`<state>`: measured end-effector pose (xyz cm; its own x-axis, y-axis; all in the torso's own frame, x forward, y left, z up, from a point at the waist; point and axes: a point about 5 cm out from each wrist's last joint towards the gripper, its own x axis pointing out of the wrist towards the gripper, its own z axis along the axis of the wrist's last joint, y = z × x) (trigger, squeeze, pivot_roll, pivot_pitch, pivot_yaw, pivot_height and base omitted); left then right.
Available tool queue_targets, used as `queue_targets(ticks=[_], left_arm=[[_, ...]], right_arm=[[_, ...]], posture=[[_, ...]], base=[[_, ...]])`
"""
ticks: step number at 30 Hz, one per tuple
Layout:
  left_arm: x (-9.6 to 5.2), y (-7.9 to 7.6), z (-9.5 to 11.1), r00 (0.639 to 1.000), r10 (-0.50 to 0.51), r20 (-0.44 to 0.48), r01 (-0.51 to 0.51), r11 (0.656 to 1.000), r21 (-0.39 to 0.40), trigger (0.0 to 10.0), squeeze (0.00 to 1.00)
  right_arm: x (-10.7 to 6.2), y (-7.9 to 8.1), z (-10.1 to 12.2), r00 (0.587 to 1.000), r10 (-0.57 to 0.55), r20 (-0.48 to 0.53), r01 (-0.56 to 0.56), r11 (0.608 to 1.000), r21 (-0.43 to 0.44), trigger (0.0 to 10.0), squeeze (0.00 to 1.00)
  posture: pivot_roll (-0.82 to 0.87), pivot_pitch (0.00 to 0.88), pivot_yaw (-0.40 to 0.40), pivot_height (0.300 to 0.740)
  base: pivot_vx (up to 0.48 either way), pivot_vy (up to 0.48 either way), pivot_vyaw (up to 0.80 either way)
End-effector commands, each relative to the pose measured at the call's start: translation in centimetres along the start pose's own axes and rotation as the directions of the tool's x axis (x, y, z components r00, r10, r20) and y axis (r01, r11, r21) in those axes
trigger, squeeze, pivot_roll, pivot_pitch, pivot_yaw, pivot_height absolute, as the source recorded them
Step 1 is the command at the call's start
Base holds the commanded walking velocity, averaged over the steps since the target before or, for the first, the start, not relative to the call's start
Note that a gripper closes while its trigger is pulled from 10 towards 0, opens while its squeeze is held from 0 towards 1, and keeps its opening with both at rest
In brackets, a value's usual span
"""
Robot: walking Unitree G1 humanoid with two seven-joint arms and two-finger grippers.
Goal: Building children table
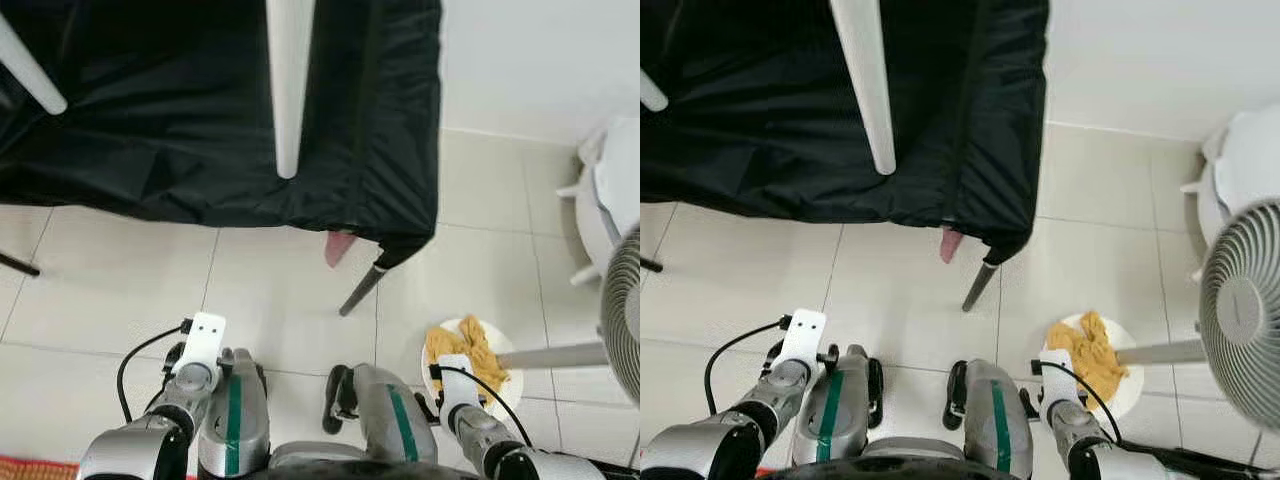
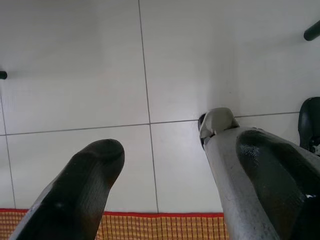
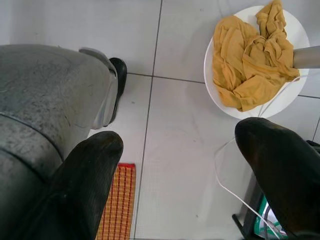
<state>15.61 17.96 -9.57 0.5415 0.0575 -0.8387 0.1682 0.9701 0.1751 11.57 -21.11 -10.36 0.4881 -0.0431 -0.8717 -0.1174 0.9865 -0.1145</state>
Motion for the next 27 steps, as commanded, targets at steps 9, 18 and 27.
queue_targets(ticks=[9,18,27], left_arm=[[-0.2,-1.1,-1.1,0.996,-0.081,-0.041,0.085,0.993,0.083,10.0,0.00],[-0.1,-0.8,-0.3,0.997,-0.072,-0.020,0.073,0.995,0.068,10.0,0.00],[0.1,0.5,0.3,1.000,-0.003,-0.004,0.003,1.000,0.015,10.0,0.00]], right_arm=[[0.1,0.5,-0.1,0.999,0.027,-0.032,-0.026,1.000,0.005,10.0,0.00],[0.2,0.3,0.1,0.999,0.025,-0.030,-0.025,1.000,-0.005,10.0,0.00],[0.3,0.3,0.6,0.999,0.023,-0.024,-0.023,1.000,-0.005,10.0,0.00]], posture=[[0.08,0.082,-0.030,0.740],[0.07,0.093,-0.036,0.740],[0.08,0.072,-0.036,0.740]], base=[[0.000,0.000,-0.38],[0.000,0.000,-0.73],[0.000,0.000,-0.73]])
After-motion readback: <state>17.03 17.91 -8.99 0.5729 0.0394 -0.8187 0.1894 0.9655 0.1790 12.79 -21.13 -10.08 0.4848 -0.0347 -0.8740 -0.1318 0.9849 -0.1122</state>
